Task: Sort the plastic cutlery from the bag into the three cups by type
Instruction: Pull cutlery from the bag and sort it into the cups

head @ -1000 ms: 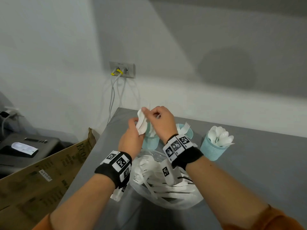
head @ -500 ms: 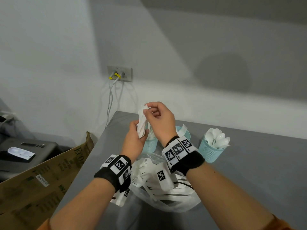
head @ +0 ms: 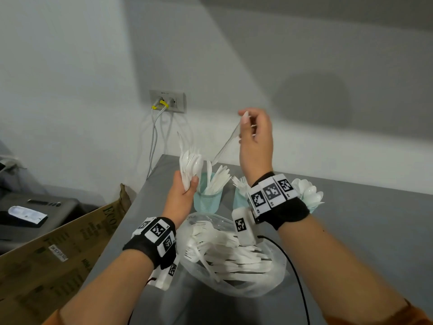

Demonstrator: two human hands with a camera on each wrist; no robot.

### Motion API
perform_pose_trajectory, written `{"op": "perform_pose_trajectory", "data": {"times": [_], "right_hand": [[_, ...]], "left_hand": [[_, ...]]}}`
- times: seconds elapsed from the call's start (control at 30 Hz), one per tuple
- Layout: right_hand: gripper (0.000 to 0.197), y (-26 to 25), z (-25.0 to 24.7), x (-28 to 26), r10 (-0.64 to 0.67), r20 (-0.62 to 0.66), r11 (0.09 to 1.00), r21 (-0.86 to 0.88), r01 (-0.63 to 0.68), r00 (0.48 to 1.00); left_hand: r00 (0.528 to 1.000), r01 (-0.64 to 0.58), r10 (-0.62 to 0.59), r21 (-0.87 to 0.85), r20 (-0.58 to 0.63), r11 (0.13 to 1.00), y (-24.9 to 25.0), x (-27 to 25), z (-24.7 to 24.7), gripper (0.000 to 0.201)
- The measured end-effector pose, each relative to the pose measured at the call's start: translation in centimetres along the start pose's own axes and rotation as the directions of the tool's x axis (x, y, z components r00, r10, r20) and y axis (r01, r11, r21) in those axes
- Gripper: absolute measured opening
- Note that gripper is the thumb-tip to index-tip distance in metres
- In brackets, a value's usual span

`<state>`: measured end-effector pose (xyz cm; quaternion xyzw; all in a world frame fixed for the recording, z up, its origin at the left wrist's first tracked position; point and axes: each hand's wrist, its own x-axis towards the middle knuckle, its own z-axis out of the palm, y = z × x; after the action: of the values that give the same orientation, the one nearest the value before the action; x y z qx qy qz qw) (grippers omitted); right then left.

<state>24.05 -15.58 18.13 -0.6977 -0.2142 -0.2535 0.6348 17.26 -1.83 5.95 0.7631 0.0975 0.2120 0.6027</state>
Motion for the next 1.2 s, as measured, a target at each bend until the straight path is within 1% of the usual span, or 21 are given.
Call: {"op": "perform_pose_trajectory", "data": {"times": [0.07, 0.13, 0.2, 0.27, 0.3, 0.33, 0.37, 0.4, 0.43, 0.47, 0.5, 0.53, 0.6, 0.67, 0.73, 0.83, 0.9, 0.97, 1.07, 1.13, 1.2], "right_hand": [[0.014, 2.3, 0.5, -0.9, 0.046, 0.13, 0.987, -0.16, -0.025, 0.99], [0.015, 4.6, 0.8, -2.2, 0.094, 0.242, 0.951, -0.308, -0.016, 0.966], [0.019, 6.8, 0.9, -3.5, 0.218, 0.355, 0.896, -0.442, -0.042, 0.909], [0.024, 8.3, 1.1, -4.3, 0.369, 0.433, 0.826, -0.558, -0.077, 0.822], [0.025, 8.8, 1.2, -4.5, 0.405, 0.458, 0.794, -0.605, -0.057, 0.791], [0.028, 8.8, 1.3, -4.5, 0.394, 0.477, 0.785, -0.619, -0.017, 0.785], [0.032, 8.4, 1.3, -4.4, 0.354, 0.479, 0.8, -0.6, 0.005, 0.803], [0.036, 7.8, 1.3, -4.2, 0.308, 0.46, 0.841, -0.542, -0.011, 0.833], [0.038, 6.8, 1.1, -4.1, 0.295, 0.417, 0.902, -0.419, -0.106, 0.86], [0.038, 5.7, 0.9, -4.0, 0.316, 0.372, 0.937, -0.265, -0.227, 0.873], [0.037, 4.8, 0.7, -3.9, 0.342, 0.35, 0.94, -0.137, -0.314, 0.872], [0.035, 4.2, 0.5, -3.8, 0.36, 0.355, 0.93, -0.062, -0.363, 0.863], [0.026, 4.0, 0.2, -3.6, 0.356, 0.402, 0.93, -0.067, -0.361, 0.843], [0.02, 4.3, -0.3, -3.2, 0.37, 0.414, 0.925, -0.082, -0.371, 0.831], [0.02, 4.6, -1.0, -3.0, 0.41, 0.402, 0.899, -0.026, -0.437, 0.819], [0.02, 4.6, -2.1, -2.8, 0.427, 0.4, 0.882, 0.017, -0.472, 0.811], [0.021, 4.3, -2.9, -2.6, 0.429, 0.353, 0.885, 0.02, -0.466, 0.831], [0.023, 4.1, -3.9, -1.8, 0.432, 0.26, 0.893, 0.007, -0.449, 0.863], [0.024, 3.5, -5.8, -0.1, 0.417, 0.147, 0.906, 0.007, -0.423, 0.897], [0.023, 3.2, -7.0, 1.1, 0.384, 0.072, 0.922, 0.025, -0.387, 0.92], [0.024, 2.9, -8.2, 2.2, 0.317, -0.023, 0.949, 0.01, -0.317, 0.948]], "left_hand": [[1.0, 0.012, -0.011, -0.036, 0.018, 0.999, 0.1, 0.0, 0.0, 0.018], [0.999, 0.023, -0.019, -0.086, 0.045, 0.996, 0.5, -0.1, 0.1, 0.013], [0.997, 0.034, -0.024, -0.13, 0.076, 0.991, 0.9, -0.2, 0.2, 0.014], [0.994, 0.052, -0.036, -0.15, 0.102, 0.987, 1.4, -0.3, 0.2, 0.01], [0.992, 0.059, -0.041, -0.158, 0.117, 0.986, 1.6, -0.5, 0.2, 0.005], [0.99, 0.061, -0.038, -0.172, 0.132, 0.983, 1.7, -0.6, 0.2, 0.004], [0.988, 0.062, -0.035, -0.183, 0.148, 0.981, 1.8, -0.7, 0.2, 0.004], [0.987, 0.063, -0.033, -0.186, 0.16, 0.981, 1.9, -0.7, 0.2, 0.005], [0.985, 0.07, -0.039, -0.183, 0.169, 0.981, 1.9, -0.8, 0.3, 0.005], [0.983, 0.079, -0.045, -0.186, 0.181, 0.979, 1.9, -0.9, 0.3, 0.005], [0.979, 0.092, -0.054, -0.191, 0.197, 0.977, 2.0, -1.0, 0.5, 0.005], [0.975, 0.101, -0.057, -0.2, 0.215, 0.975, 2.0, -1.1, 0.6, 0.005], [0.967, 0.113, -0.059, -0.21, 0.246, 0.971, 2.1, -1.3, 1.1, 0.006], [0.96, 0.128, -0.067, -0.212, 0.27, 0.969, 2.2, -1.5, 1.6, 0.004], [0.953, 0.132, -0.066, -0.212, 0.294, 0.968, 2.3, -1.6, 2.1, 0.005], [0.942, 0.14, -0.062, -0.22, 0.329, 0.965, 2.6, -1.7, 2.7, 0.005], [0.935, 0.134, -0.051, -0.216, 0.351, 0.967, 2.8, -1.8, 3.2, 0.005], [0.928, 0.138, -0.043, -0.236, 0.369, 0.962, 2.9, -1.9, 3.6, 0.006], [0.931, 0.143, -0.048, -0.239, 0.363, 0.96, 3.0, -2.0, 4.1, 0.026], [0.94, 0.121, -0.046, -0.203, 0.338, 0.972, 2.9, -1.9, 4.4, 0.025], [0.953, 0.089, -0.044, -0.14, 0.299, 0.986, 2.7, -1.5, 4.5, 0.019]]}}
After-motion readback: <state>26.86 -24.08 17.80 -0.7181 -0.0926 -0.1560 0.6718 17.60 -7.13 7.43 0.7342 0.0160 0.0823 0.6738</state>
